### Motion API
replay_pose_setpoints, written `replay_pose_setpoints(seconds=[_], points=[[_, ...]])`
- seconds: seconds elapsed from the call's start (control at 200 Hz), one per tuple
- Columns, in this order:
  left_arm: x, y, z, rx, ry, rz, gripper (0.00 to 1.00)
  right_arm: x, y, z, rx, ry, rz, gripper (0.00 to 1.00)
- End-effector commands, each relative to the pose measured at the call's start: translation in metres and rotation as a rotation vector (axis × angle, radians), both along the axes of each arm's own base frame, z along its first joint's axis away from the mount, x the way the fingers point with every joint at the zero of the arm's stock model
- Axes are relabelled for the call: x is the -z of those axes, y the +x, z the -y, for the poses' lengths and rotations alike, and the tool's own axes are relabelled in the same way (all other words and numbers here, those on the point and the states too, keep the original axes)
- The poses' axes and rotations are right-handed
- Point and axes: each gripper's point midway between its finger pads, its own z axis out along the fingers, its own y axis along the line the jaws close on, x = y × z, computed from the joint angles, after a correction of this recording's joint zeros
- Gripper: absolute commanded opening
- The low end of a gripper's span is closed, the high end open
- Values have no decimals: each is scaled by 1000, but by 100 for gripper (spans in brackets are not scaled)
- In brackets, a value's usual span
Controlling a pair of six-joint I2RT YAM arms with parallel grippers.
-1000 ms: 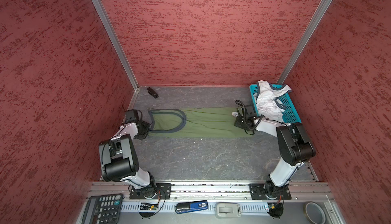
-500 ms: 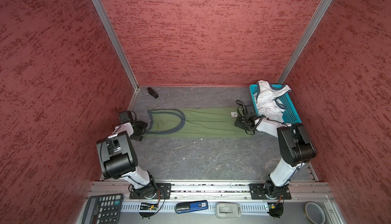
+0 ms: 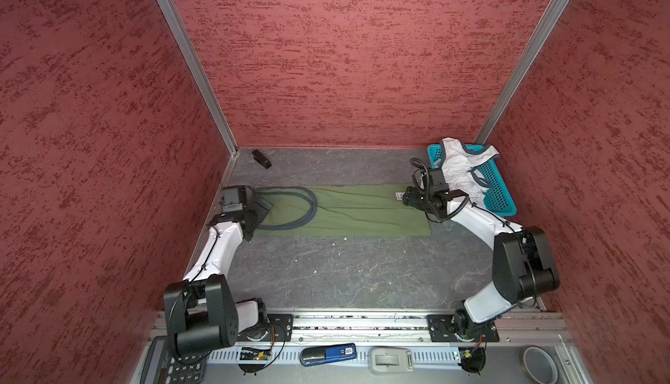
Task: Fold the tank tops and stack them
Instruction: 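Grasp the strap end with the left gripper while the right grasps near the label, then rotate the folded strip lengthwise, left gripper pushing away while right pulls toward robot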
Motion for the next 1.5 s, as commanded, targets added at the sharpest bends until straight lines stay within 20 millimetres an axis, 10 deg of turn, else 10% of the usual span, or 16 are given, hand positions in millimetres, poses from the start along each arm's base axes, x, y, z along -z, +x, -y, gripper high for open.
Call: replay_pose_setpoints(seconds=[0.0, 0.225, 0.546, 0.917, 1.192, 1.498], points=[[17, 13, 50, 110, 6, -40, 95, 5, 17, -14, -41, 12, -31, 77], [33, 37, 145, 354, 88, -81, 85, 36, 50, -45, -79, -115, -114, 78], [82, 34, 175, 467, 183, -211, 75, 88, 53, -45, -66, -151, -231, 78], [99, 31, 207, 658, 281, -242, 74, 104, -54, -11, 36, -109, -334, 78], [89, 77, 273, 856, 304, -156, 74, 103, -163, 2, 119, 25, -397, 75], [58, 152, 277, 903, 421, -60, 75, 86, -210, -67, 29, 199, -373, 74]])
